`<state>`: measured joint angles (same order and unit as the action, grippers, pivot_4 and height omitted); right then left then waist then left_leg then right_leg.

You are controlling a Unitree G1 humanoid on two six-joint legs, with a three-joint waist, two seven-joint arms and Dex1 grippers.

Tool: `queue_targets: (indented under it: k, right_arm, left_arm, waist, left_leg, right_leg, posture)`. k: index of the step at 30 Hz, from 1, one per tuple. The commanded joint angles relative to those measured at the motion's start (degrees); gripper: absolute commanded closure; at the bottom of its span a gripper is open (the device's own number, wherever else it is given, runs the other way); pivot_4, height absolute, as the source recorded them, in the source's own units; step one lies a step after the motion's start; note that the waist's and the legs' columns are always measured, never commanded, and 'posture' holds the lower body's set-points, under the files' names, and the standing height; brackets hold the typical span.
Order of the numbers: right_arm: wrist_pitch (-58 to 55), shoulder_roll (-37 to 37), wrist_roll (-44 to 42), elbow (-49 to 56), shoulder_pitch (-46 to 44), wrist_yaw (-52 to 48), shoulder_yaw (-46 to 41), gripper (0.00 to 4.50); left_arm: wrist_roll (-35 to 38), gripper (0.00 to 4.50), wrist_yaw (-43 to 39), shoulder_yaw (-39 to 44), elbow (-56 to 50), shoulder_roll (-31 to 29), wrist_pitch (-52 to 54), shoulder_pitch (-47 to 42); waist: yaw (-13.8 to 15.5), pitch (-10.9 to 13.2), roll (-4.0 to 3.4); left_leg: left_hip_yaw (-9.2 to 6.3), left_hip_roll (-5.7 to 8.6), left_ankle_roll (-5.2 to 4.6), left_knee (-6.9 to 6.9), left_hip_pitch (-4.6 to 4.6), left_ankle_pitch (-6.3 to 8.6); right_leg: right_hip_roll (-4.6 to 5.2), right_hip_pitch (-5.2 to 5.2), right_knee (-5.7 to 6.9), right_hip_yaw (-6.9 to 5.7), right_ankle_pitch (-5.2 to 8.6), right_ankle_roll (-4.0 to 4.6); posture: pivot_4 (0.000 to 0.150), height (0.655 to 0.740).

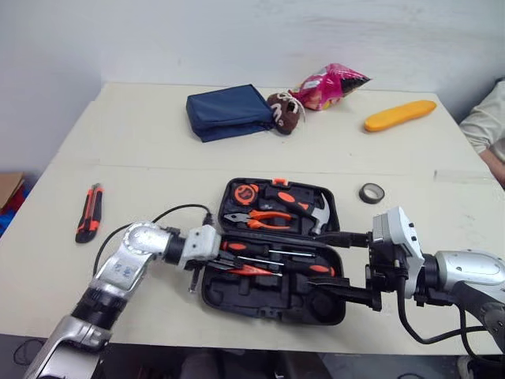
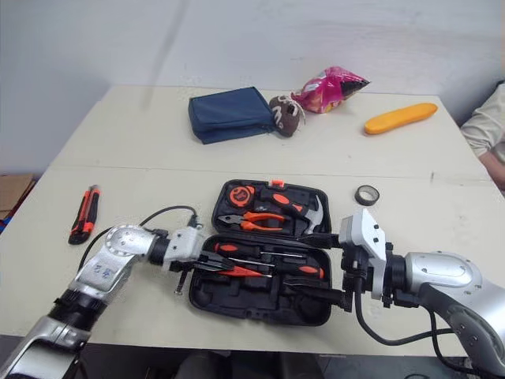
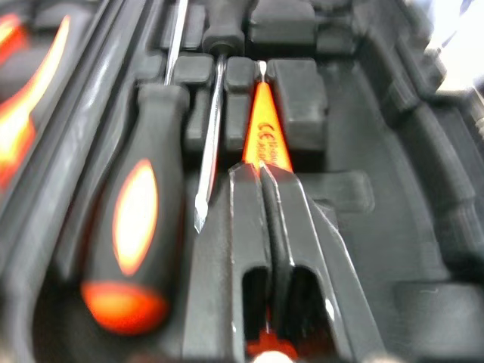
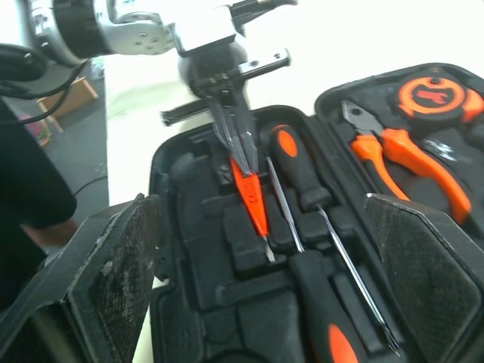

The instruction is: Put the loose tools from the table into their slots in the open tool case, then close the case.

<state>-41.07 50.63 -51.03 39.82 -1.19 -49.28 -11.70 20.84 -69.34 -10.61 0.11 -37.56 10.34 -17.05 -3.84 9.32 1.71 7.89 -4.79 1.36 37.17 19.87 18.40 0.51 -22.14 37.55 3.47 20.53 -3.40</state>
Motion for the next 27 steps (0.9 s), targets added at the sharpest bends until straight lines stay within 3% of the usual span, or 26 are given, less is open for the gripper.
queue_targets:
  k: [1, 3, 7, 10, 11, 16, 19, 21, 24, 27]
  right_arm:
    - [1.66, -1.39, -1.78, -0.86, -2.63, 0.55, -2.17, 0.0]
    - [2.12, -2.42, -1.98, -2.98, -6.58, 0.35, -1.25, 0.0]
    - [1.99, -4.61, -2.24, -7.26, -14.99, -1.45, 2.07, 0.0]
    - [1.85, -6.43, -1.74, -10.93, -22.11, -4.52, 5.83, 0.0]
    - [1.93, -7.07, -1.45, -12.22, -24.19, -5.53, 6.88, 0.0]
    - [2.64, -9.07, 0.41, -17.83, -31.2, -11.43, 11.12, 0.0]
    - [3.43, -10.26, 1.87, -20.36, -33.39, -14.27, 12.99, 0.0]
    - [4.7, -11.6, 3.3, -23.4, -34.93, -16.4, 14.26, 0.0]
    - [4.66, -11.96, 4.65, -25.88, -35.92, -19.12, 15.55, 0.0]
    - [3.53, -11.81, 4.62, -25.94, -36.01, -20.52, 15.74, 0.0]
  left_arm:
    - [7.75, 3.98, 6.41, 8.78, -7.78, -1.53, 11.02, 2.98]
    - [13.32, 3.3, 14.47, 17.12, -14.24, -0.9, 18.21, 7.88]
    - [20.07, 1.43, 29.43, 30.63, -25.32, 3.32, 26.36, 17.75]
    - [20.13, 0.24, 39.28, 39.87, -32.26, 8.23, 27.38, 27.01]
    - [20.01, 0.05, 42.54, 42.55, -34.17, 10.14, 27.55, 29.52]
    - [21.02, 0.05, 52.28, 50.65, -43.59, 17.9, 27.73, 41.96]
    - [21.59, 0.05, 54.68, 53.67, -46.13, 21.59, 26.2, 47.76]
    - [18.31, 0.05, 54.41, 53.49, -46.88, 24.47, 23.64, 53.38]
    - [19.24, 0.05, 56.01, 54.82, -47.19, 25.8, 22.97, 56.05]
    - [21.09, 0.05, 57.94, 57.14, -45.42, 23.22, 24.62, 55.22]
  waist:
    - [0.01, 0.09, 0.08]
    - [0.11, 0.19, 0.1]
    - [-0.34, 0.27, 0.14]
    - [-1.06, 0.34, 0.21]
    - [-1.03, 0.39, 0.28]
    - [-0.52, 0.6, 0.55]
    - [-0.16, 0.61, 0.57]
    - [-0.25, 0.62, 0.6]
    - [-0.5, 0.64, 0.62]
    - [-0.22, 0.69, 0.62]
  left_leg:
    - [-0.03, -0.01, 0.15, 0.05, 0.35, -0.1]
    - [-0.1, 0.0, 0.3, 0.08, 0.5, -0.22]
    - [-0.09, 0.01, 0.28, 0.06, 0.51, -0.2]
    - [-0.07, 0.01, 0.27, 0.02, 0.51, -0.18]
    - [-0.05, 0.01, 0.28, 0.01, 0.5, -0.17]
    - [-0.18, 0.01, 0.29, 0.02, 0.54, -0.17]
    - [-0.18, 0.09, 0.14, 0.05, 0.56, -0.07]
    - [-0.16, 0.1, 0.0, 0.04, 0.57, 0.02]
    - [-0.11, 0.1, 0.0, 0.01, 0.57, 0.07]
    - [-0.2, 0.1, -0.02, -0.03, 0.61, 0.09]
  right_leg:
    - [-0.01, -0.37, 0.13, -0.01, 0.0, 0.0]
    - [-0.01, -0.52, 0.17, -0.04, 0.0, 0.0]
    - [0.06, -0.47, 0.07, -0.05, 0.0, -0.01]
    - [0.06, -0.43, -0.06, -0.05, 0.0, -0.02]
    - [0.05, -0.42, -0.08, -0.04, 0.0, -0.02]
    - [0.04, -0.41, -0.15, -0.13, 0.01, 0.01]
    - [0.14, -0.33, -0.3, -0.16, 0.02, 0.03]
    - [0.16, -0.28, -0.42, -0.16, 0.0, 0.03]
    - [0.17, -0.28, -0.55, -0.15, 0.0, 0.05]
    - [0.14, -0.33, -0.54, -0.22, 0.06, 0.17]
  posture:
    - [0.15, 0.74]
    - [0.15, 0.74]
    - [0.15, 0.74]
    - [0.15, 0.74]
    - [0.15, 0.74]
    - [0.15, 0.74]
    - [0.15, 0.74]
    - [0.15, 0.74]
    - [0.15, 0.74]
    - [0.15, 0.74]
